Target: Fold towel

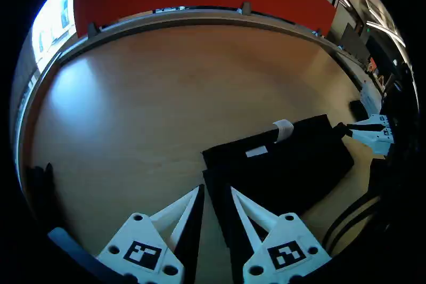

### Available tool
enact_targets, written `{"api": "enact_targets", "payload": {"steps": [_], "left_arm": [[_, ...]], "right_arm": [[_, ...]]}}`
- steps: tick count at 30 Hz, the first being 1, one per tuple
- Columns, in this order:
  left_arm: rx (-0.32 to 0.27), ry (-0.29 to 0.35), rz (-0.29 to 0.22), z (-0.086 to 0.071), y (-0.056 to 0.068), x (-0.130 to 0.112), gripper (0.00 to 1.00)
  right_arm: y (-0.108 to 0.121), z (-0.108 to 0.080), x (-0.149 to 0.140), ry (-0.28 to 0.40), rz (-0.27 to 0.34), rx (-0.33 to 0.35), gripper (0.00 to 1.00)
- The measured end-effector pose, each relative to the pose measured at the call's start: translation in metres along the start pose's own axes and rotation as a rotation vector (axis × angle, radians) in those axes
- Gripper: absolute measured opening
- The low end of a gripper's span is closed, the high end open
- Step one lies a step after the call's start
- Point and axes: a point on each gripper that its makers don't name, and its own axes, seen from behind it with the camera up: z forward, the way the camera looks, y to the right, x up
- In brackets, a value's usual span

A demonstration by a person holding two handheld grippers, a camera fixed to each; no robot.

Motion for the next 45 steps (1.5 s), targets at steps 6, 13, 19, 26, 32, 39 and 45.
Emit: {"api": "enact_targets", "payload": {"steps": [6, 13, 19, 26, 32, 39, 45], "left_arm": [[0.013, 0.005, -0.004, 0.007, -0.004, 0.003, 0.35], [0.028, 0.012, 0.004, 0.01, -0.01, 0.007, 0.47], [0.042, 0.023, -0.009, 0.008, -0.016, 0.009, 0.58], [0.053, 0.044, -0.024, 0.004, -0.02, 0.013, 0.87], [0.054, 0.052, -0.026, -0.002, -0.022, 0.012, 0.94], [0.052, 0.055, -0.04, -0.008, -0.023, 0.007, 0.94], [0.048, 0.061, -0.04, -0.013, -0.022, 0.005, 0.94]], "right_arm": [[0.004, 0.006, 0.001, 0.002, 0.0, -0.025, 0.15], [0.007, 0.01, 0.003, 0.0, 0.003, -0.043, 0.33], [0.012, 0.009, 0.003, 0.001, -0.008, -0.062, 0.64], [0.012, 0.007, 0.003, 0.003, -0.008, -0.065, 0.98], [0.011, 0.003, 0.003, 0.009, -0.006, -0.069, 0.99], [0.011, -0.002, 0.004, 0.017, 0.008, -0.071, 0.99], [0.012, -0.007, 0.004, 0.02, 0.01, -0.073, 0.99]]}}
